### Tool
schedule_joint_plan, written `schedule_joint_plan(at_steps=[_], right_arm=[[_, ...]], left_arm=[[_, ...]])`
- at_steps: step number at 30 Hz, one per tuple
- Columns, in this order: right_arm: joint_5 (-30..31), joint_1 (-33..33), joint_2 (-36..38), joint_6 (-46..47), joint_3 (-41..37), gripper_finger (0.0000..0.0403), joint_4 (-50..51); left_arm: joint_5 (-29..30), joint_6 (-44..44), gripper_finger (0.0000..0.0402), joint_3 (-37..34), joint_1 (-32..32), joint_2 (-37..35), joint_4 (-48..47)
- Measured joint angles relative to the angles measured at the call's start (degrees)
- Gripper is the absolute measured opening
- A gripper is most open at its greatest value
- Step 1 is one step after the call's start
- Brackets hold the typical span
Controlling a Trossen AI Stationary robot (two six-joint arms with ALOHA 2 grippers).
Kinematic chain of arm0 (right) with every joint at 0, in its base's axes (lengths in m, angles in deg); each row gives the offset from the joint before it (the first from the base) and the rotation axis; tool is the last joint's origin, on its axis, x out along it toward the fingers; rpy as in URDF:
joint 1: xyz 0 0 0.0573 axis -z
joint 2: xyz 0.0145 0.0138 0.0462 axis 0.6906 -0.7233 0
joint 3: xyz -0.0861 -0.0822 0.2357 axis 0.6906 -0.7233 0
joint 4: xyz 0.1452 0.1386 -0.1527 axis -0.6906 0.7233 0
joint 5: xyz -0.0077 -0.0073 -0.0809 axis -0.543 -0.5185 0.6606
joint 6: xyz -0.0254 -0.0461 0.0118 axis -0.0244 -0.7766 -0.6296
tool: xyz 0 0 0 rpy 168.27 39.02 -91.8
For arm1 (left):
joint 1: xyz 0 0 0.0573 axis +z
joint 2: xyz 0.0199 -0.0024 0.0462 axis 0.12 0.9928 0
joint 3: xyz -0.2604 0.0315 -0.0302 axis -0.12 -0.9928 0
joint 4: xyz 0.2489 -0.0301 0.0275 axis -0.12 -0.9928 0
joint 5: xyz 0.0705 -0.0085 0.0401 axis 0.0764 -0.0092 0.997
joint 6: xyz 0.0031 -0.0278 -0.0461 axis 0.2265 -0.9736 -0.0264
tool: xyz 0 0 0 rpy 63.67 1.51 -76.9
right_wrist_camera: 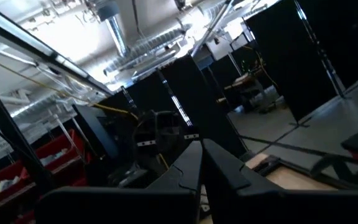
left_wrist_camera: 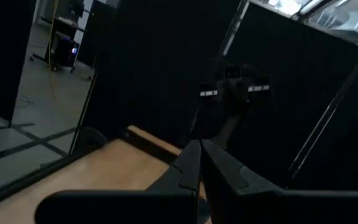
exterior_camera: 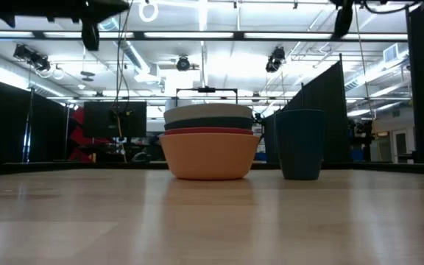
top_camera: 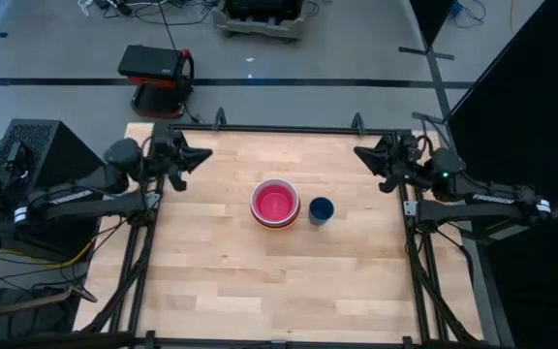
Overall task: Nest bowls inside each other
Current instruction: Return to Home Position
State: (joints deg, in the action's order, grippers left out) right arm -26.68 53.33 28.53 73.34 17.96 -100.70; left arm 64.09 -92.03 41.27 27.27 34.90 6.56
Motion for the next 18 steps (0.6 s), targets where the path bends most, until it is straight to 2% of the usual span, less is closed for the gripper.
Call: schedule_joint_plan(at_steps=[9, 18], right_arm=[[0.0, 0.2, 0.2, -8.0, -6.1, 0.0000, -1.0], [0.7, 0.4, 1.0, -15.1, -6.6, 0.0000, -0.9]], left_arm=[[0.3, 4.6, 0.0000, -4.6, -3.1, 6.8, 3.6], [0.8, 10.4, 0.0000, -1.6, -3.7, 8.0, 5.1]])
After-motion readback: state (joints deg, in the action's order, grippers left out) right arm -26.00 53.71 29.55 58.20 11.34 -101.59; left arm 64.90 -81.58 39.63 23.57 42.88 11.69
